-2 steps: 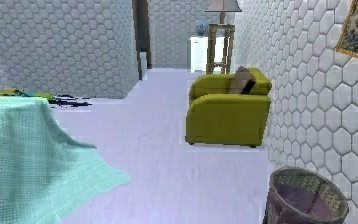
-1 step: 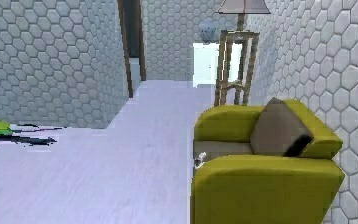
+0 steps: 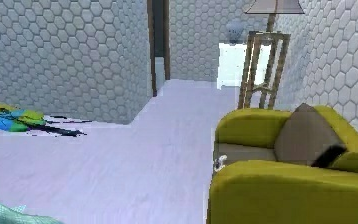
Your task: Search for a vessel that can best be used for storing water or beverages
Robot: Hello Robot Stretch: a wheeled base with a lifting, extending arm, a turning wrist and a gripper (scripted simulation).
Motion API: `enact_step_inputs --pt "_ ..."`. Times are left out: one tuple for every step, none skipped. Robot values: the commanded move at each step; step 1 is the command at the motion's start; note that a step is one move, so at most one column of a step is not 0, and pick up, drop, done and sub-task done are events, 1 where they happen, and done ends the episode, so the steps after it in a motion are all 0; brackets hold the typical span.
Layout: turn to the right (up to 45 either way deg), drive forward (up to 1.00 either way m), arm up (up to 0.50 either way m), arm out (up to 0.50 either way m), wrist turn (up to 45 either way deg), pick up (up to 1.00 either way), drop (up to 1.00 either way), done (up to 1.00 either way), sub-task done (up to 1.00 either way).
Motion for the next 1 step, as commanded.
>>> enact_step_inputs --pt "0.0 0.55 0.0 0.0 0.0 0.0 0.0 0.0 0.0"
